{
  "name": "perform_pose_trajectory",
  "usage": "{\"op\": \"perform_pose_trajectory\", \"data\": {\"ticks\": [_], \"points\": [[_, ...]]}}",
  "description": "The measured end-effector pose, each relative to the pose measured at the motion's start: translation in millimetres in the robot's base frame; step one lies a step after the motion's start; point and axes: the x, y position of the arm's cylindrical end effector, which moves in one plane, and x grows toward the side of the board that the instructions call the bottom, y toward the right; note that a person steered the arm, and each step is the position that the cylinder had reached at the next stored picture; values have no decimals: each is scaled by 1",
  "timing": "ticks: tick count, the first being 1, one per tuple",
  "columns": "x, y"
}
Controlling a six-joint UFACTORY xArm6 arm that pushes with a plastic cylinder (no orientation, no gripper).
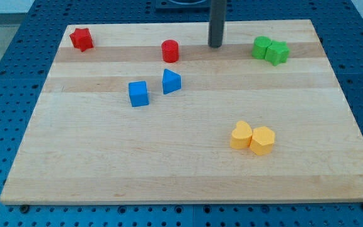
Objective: Put the red circle right to the red star
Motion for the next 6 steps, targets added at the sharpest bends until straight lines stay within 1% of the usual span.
{"op": "perform_pose_trajectory", "data": {"ticks": [1,2,3,4,5,6], "points": [[13,-76],[24,-123],[49,-143],[66,-202],[51,-232],[51,-206]]}}
